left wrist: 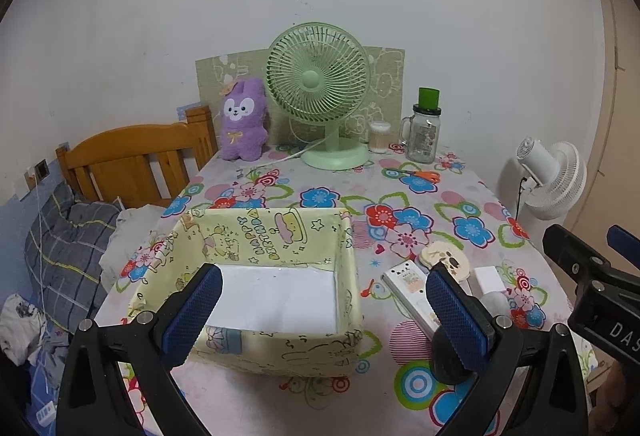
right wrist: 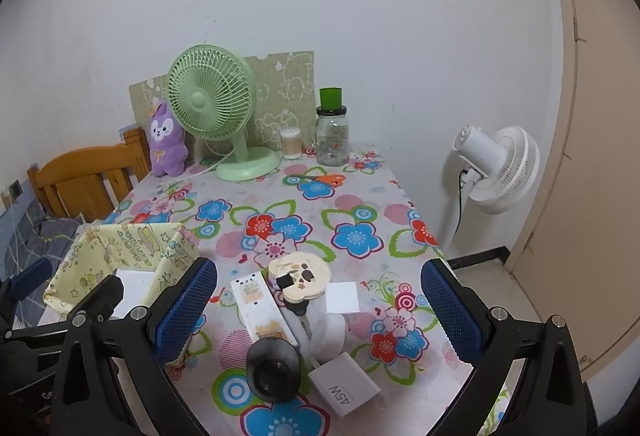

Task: Organize rigid objects

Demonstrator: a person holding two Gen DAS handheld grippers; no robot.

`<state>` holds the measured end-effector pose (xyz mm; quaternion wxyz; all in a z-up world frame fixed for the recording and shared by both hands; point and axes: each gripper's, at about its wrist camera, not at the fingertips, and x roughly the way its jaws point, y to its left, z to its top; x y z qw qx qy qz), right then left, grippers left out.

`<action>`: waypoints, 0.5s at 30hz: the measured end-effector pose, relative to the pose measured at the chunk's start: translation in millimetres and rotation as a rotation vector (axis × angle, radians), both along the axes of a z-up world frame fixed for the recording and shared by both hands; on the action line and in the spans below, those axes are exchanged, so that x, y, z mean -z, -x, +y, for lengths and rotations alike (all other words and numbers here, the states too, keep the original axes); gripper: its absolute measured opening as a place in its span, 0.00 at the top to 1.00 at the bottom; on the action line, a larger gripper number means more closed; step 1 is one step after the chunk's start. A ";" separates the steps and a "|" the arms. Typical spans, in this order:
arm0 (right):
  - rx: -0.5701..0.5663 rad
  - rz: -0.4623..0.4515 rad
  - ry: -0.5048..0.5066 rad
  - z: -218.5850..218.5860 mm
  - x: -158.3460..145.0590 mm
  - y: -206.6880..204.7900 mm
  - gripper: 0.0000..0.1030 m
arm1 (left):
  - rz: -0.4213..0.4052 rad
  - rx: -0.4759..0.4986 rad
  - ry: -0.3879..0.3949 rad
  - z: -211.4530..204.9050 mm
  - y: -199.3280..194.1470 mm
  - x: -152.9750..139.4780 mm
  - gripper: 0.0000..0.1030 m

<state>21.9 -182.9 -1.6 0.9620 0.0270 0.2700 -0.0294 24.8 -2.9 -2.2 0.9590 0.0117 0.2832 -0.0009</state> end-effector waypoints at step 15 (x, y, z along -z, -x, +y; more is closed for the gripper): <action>0.013 0.024 -0.008 -16.3 10.7 -4.3 0.00 | 0.039 0.050 0.040 -19.8 -3.6 16.3 0.00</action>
